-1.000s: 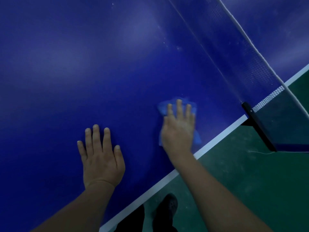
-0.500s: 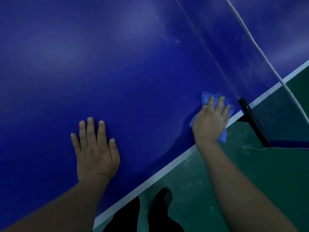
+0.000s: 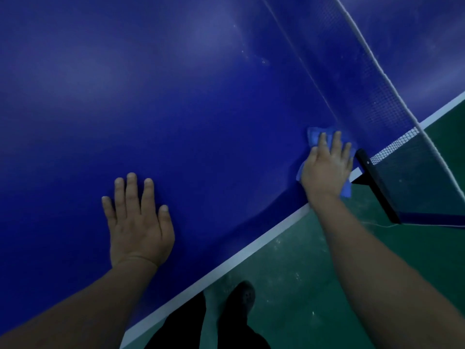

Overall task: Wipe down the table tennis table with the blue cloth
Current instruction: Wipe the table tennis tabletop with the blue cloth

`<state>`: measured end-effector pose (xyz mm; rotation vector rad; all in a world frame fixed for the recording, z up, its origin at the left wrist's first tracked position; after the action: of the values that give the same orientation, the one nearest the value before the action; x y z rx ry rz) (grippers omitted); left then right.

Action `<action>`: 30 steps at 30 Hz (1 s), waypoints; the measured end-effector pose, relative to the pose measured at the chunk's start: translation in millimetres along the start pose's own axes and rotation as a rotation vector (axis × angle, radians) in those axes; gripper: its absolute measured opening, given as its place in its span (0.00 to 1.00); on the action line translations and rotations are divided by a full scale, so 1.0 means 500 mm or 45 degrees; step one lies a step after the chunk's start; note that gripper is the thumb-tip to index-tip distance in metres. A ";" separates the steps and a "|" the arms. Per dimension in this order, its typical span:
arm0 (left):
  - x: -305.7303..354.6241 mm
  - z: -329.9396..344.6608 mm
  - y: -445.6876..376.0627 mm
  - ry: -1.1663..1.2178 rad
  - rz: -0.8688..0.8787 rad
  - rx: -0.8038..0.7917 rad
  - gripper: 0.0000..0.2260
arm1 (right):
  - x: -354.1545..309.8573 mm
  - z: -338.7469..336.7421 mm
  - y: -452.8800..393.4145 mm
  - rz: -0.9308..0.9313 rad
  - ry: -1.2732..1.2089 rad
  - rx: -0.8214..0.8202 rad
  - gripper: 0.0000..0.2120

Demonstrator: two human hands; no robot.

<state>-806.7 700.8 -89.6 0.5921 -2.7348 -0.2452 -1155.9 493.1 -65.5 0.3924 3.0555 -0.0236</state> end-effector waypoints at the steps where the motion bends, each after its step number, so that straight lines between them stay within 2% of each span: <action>1: 0.000 -0.001 0.000 -0.009 0.000 0.004 0.31 | -0.043 0.006 0.040 -0.059 0.002 0.020 0.23; 3: 0.000 -0.001 0.001 -0.018 0.007 0.019 0.30 | -0.160 0.026 0.178 -0.463 -0.027 0.035 0.23; 6: -0.003 -0.001 0.000 -0.013 0.011 0.046 0.30 | -0.228 0.060 0.424 -1.259 -0.078 -0.174 0.23; 7: -0.003 0.000 -0.001 -0.011 0.015 0.052 0.30 | -0.212 0.060 0.432 -1.429 -0.059 -0.217 0.24; 8: -0.003 0.001 -0.001 -0.012 0.016 0.055 0.29 | -0.191 0.059 0.397 -1.498 -0.038 -0.223 0.24; 9: -0.003 0.002 -0.002 -0.014 0.014 0.054 0.29 | -0.174 0.055 0.332 -1.448 -0.020 -0.183 0.24; 10: -0.004 0.003 -0.003 -0.016 0.012 0.051 0.29 | -0.158 0.047 0.251 -1.302 -0.003 -0.108 0.24; 13: -0.006 0.006 -0.004 -0.020 0.014 0.044 0.30 | -0.092 0.027 0.028 -0.585 0.045 -0.068 0.22; 15: -0.007 0.006 -0.003 -0.015 0.016 0.050 0.30 | -0.070 0.019 0.010 -0.200 -0.055 -0.020 0.22; 16: -0.007 0.006 -0.002 -0.014 0.018 0.058 0.29 | -0.076 0.018 0.041 -0.131 -0.058 0.012 0.22; 18: -0.007 0.006 -0.003 -0.020 0.030 0.064 0.29 | -0.111 0.024 0.151 -0.292 -0.034 0.052 0.22; 20: -0.008 0.006 -0.002 -0.021 0.026 0.070 0.29 | -0.134 0.042 0.288 -0.705 -0.022 -0.050 0.22; 22: -0.007 0.007 -0.002 -0.017 0.023 0.069 0.29 | -0.117 0.043 0.311 -0.993 -0.003 -0.107 0.21; 23: -0.006 0.007 -0.002 -0.015 0.027 0.067 0.29 | -0.098 0.040 0.268 -0.974 0.003 -0.106 0.21; 24: -0.006 0.006 -0.003 -0.013 0.029 0.069 0.29 | -0.079 0.034 0.211 -0.843 0.035 -0.099 0.21; 26: -0.006 0.006 -0.005 -0.009 0.030 0.068 0.29 | -0.035 0.027 0.092 -0.431 0.095 -0.092 0.22; 28: -0.006 0.007 -0.004 -0.010 0.024 0.059 0.29 | -0.022 0.020 0.026 -0.131 0.023 -0.088 0.22; 30: -0.005 0.007 -0.004 -0.015 0.030 0.064 0.29 | -0.061 0.022 0.028 -0.083 -0.016 -0.080 0.23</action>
<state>-804.9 700.4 -94.3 0.5734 -2.7647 -0.1747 -1122.1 498.9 -74.9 0.2873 3.0467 0.0660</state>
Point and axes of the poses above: each hand's wrist, its own y-axis away from the middle knuckle, its own z-axis out of the palm, x = y × z, the point moved 9 cm from there along -y, towards the middle knuckle, and after that the axes turned 3 degrees about z, right-handed, at the moved point
